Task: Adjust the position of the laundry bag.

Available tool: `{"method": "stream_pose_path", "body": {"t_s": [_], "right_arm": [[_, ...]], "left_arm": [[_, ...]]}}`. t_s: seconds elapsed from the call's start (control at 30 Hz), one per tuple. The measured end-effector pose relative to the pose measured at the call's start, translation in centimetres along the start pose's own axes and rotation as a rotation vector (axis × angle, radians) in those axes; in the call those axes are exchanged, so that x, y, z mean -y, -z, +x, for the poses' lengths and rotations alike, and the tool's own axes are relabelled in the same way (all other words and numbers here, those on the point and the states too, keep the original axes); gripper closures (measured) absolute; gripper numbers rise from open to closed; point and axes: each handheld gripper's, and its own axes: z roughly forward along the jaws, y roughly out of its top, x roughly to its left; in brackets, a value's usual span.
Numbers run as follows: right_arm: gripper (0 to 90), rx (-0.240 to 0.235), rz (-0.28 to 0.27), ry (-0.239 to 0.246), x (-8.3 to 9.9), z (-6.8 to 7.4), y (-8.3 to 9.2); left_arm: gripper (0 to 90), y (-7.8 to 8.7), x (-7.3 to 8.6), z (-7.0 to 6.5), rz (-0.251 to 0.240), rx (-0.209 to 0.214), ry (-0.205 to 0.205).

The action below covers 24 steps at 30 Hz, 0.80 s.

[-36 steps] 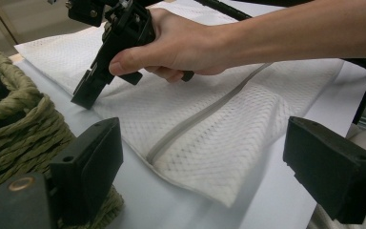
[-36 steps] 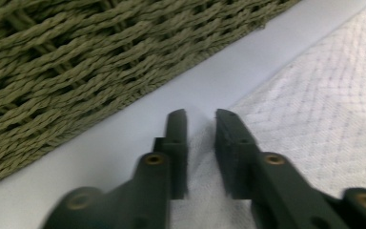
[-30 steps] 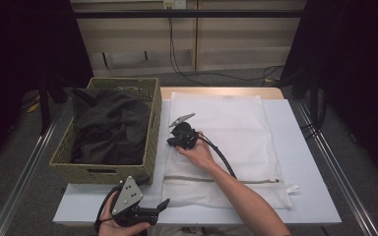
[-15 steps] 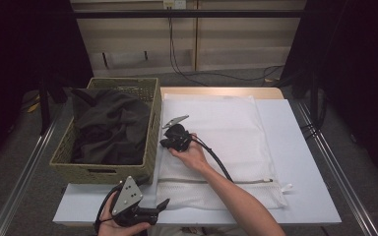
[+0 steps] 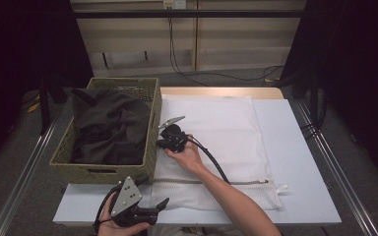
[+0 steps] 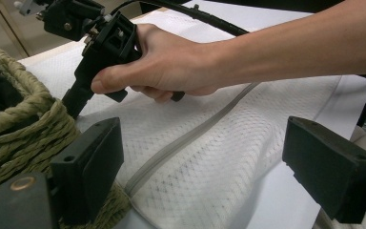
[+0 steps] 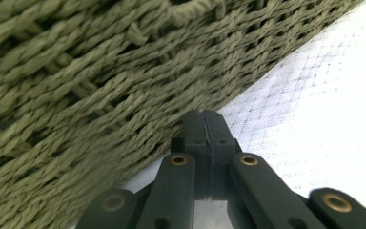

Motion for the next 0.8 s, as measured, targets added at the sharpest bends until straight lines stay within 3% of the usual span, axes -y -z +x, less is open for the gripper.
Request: {"method": "stream_pose_path", "body": {"t_s": [0.13,0.17,0.2,0.33,0.37,0.57,0.8], "right_arm": [[84.2,0.009,-0.002,0.028,-0.1,0.3,0.2],[75.3,0.016,-0.012,0.023,0.0,0.1,0.4],[75.3,0.016,-0.012,0.023,0.0,0.1,0.4],[54.4,0.019,-0.037,0.032,0.1,-0.3,1.4],[47.3,0.001,-0.048,0.03,0.2,-0.6,2.1],[33.6,-0.008,-0.062,0.04,0.8,-1.3,3.9],[27.0,0.001,-0.101,0.049,1.8,-2.0,7.3]], "left_arm": [[13.3,-0.1,0.0,0.0,0.004,-0.004,0.005],[13.2,-0.1,0.0,0.0,0.01,-0.007,0.003],[13.2,-0.1,0.0,0.0,0.013,-0.006,-0.001],[13.0,-0.1,0.1,0.2,0.018,-0.005,0.0],[13.0,-0.1,0.2,0.3,0.02,-0.006,0.002],[12.8,-0.1,0.2,0.5,0.013,-0.012,0.019],[12.8,-0.2,0.2,0.4,0.004,-0.011,0.024]]}}
